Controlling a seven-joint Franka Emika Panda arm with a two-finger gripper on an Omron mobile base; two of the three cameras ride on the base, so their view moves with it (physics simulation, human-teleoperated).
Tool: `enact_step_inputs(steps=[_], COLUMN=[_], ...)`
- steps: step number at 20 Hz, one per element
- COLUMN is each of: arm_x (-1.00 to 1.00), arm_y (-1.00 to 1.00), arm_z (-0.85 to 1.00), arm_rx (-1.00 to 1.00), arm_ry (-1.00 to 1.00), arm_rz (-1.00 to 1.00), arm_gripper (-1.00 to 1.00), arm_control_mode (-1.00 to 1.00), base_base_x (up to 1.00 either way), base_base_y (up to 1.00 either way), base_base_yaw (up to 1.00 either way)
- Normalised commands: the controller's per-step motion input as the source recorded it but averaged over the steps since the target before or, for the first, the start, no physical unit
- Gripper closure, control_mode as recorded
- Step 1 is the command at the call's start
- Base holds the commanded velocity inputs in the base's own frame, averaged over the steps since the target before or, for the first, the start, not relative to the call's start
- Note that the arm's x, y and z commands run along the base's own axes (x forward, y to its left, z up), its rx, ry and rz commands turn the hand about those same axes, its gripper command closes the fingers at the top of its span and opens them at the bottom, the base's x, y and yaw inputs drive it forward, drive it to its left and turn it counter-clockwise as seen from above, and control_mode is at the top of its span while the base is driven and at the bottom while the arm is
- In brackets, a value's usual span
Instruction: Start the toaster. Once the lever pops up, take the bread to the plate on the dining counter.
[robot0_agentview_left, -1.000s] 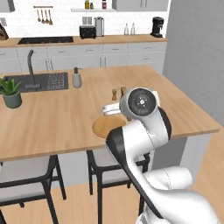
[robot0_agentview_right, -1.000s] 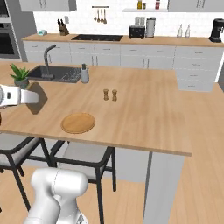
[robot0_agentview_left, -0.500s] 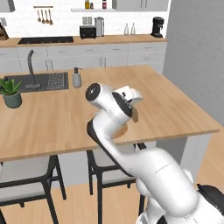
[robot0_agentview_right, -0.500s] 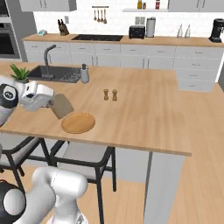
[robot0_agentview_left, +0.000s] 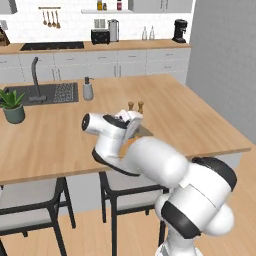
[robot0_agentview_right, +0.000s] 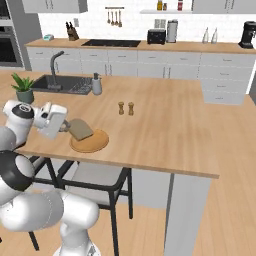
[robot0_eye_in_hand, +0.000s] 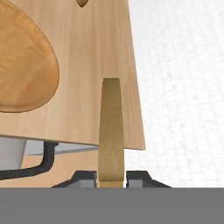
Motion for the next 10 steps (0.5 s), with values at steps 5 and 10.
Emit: enact_step_inputs(steps=[5,10], arm_x=[0.34,0.39], arm_y=[0.0,0.0], arm_z=[-0.41,-0.4], arm_rx=[0.04,0.07], arm_ry=[0.01,0.0], arm_rz=[0.18,0.25], arm_gripper=[1.0,1.0], arm_control_mode=[-1.0,-1.0], base_base_x=[0.0,0.0], base_base_y=[0.0,0.0], base_base_yaw=[0.0,0.0])
